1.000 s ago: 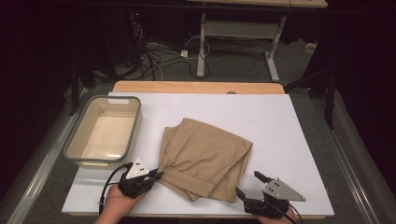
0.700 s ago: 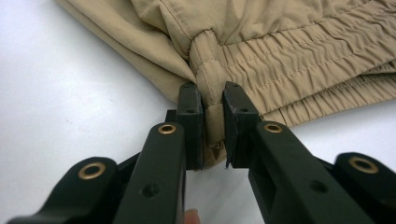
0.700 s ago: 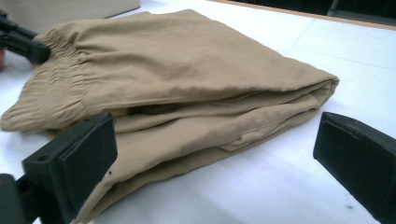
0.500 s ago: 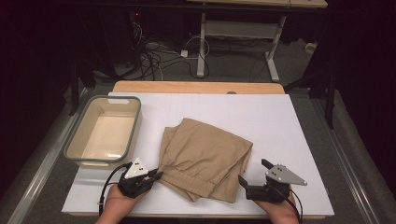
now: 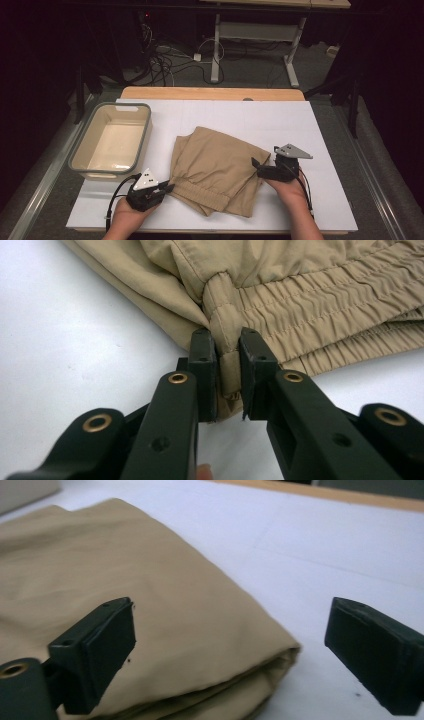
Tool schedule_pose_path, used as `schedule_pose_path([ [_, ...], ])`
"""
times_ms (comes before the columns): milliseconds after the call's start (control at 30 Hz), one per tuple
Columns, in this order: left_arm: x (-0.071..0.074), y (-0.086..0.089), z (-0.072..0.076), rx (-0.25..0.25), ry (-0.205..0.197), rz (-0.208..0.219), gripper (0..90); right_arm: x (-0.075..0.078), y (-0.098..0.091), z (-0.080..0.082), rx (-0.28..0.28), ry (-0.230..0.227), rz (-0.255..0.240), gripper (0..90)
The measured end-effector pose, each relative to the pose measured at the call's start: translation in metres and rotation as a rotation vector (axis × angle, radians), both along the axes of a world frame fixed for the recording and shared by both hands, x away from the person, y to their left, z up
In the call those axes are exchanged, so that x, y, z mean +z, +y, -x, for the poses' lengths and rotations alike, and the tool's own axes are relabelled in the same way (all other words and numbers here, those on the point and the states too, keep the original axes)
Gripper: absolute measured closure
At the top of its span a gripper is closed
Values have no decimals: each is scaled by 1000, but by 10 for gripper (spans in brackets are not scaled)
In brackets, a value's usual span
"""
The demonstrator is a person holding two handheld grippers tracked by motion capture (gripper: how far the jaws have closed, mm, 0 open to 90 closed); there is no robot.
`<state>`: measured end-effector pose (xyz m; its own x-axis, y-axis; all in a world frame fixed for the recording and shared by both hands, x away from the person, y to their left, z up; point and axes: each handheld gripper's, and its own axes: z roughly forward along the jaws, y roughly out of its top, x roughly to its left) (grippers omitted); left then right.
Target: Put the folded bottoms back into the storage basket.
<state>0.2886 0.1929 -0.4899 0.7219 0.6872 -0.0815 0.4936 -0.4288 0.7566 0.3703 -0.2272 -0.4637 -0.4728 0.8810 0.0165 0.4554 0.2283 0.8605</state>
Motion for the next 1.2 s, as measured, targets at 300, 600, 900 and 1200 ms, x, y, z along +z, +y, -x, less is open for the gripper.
schedule_pose_path([
  [300,0,0,0,0,-2,-4,769,-15,-11,-21,-56,179,-2,380],
  [600,0,0,-1,-3,5,2,763,-17,0,-12,-6,187,63,650],
  [900,0,0,-1,-4,6,1,764,-18,5,-8,40,154,93,823],
  [1200,0,-1,1,0,-5,-10,764,-18,6,0,64,85,111,861],
])
